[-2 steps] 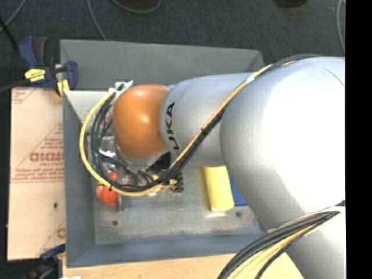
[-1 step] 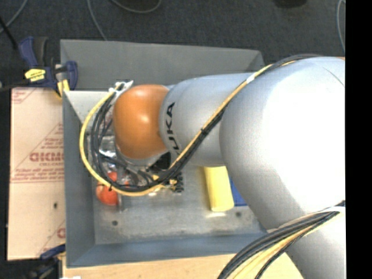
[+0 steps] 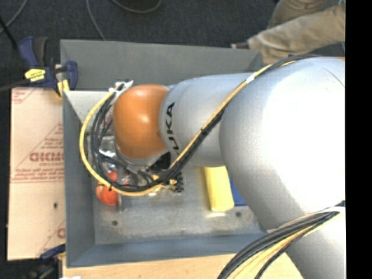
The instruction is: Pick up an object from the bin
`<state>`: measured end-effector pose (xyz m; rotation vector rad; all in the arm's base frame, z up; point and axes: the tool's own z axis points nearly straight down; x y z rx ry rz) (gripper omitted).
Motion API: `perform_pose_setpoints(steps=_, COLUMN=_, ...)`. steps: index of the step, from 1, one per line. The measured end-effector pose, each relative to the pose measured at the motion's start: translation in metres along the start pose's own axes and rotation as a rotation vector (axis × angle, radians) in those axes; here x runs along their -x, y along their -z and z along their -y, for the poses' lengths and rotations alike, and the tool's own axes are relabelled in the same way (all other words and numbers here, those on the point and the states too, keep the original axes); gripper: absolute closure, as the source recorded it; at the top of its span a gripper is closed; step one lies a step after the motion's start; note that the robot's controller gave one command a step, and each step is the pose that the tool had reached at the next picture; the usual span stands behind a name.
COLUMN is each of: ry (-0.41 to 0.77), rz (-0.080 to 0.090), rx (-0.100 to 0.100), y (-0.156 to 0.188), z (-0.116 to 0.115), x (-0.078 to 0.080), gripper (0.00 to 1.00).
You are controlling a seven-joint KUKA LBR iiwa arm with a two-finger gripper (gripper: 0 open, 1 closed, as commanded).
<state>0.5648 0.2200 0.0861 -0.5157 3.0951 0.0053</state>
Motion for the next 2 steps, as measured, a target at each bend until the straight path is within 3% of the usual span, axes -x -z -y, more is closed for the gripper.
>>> perform_pose_setpoints(steps=2, ry=-0.001, rz=0.000, rx=0.000, y=0.0000, z=0.0000, x=0.0000, gripper=1.00)
